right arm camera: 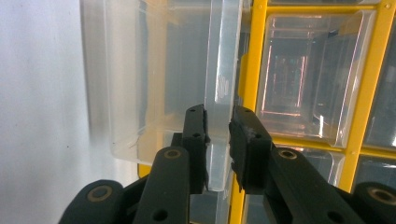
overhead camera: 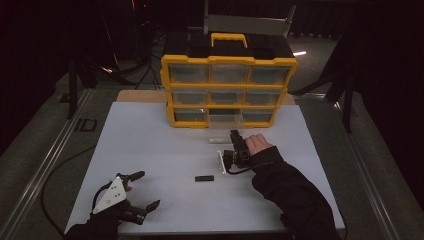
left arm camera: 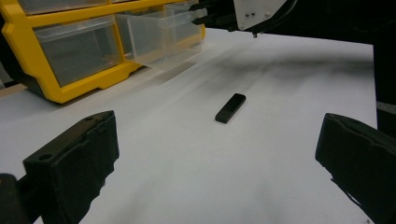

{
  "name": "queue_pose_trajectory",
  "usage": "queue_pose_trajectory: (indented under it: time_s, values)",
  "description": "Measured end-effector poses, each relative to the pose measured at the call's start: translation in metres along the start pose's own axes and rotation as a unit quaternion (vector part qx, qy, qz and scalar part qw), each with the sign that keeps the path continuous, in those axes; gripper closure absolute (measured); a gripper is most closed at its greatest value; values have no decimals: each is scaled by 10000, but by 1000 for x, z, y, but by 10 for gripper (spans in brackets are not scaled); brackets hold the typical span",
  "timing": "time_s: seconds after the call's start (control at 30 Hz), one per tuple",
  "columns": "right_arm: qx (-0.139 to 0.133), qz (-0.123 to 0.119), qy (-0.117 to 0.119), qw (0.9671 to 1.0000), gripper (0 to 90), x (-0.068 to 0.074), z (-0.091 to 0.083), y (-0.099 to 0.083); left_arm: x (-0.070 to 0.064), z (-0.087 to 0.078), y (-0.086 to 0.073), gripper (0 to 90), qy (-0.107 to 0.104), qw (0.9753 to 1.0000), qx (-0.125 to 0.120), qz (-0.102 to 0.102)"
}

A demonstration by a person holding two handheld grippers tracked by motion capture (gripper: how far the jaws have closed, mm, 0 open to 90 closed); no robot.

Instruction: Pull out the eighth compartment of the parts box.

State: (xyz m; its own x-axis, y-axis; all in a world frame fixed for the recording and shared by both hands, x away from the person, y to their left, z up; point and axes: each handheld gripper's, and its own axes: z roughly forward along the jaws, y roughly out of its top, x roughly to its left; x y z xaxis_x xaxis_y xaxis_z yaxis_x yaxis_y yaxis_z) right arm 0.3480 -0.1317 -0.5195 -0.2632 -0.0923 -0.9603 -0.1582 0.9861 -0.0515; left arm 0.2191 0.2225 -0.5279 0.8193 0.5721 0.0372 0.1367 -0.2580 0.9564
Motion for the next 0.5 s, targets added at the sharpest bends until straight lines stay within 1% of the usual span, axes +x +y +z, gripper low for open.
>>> queue_pose_trajectory:
  time_s: [0.03,0.17,0.23,0.27,0.3,0.33,0.4,0.43,0.47,0.5]
  values:
    - [1,-30,4,10000,766,0,0,0,0,0,0,0,1,10000,2,2]
    - [-1,-18,21,10000,763,-1,1,1,0,0,0,0,-2,10000,0,1]
    - [10,30,10,10000,744,0,1,2,0,0,0,0,1,10000,0,-1]
    - [-19,5,69,10000,702,-1,1,2,0,0,0,0,1,10000,-4,-2]
    - [-14,10,95,10000,679,0,2,2,0,0,0,0,-1,10000,-8,-5]
    - [-32,-49,109,9999,661,0,2,2,0,0,0,0,-1,10000,-8,-5]
    - [-45,-15,221,9997,606,0,1,2,0,0,0,0,23,10000,-7,-4]
    - [-45,-15,221,9997,606,0,1,2,0,0,0,0,23,10000,-7,-4]
    - [-52,12,296,9995,549,-1,2,3,0,0,0,0,25,10000,-2,-9]
    - [11,36,420,9991,427,0,2,4,0,0,0,0,21,10000,-1,-13]
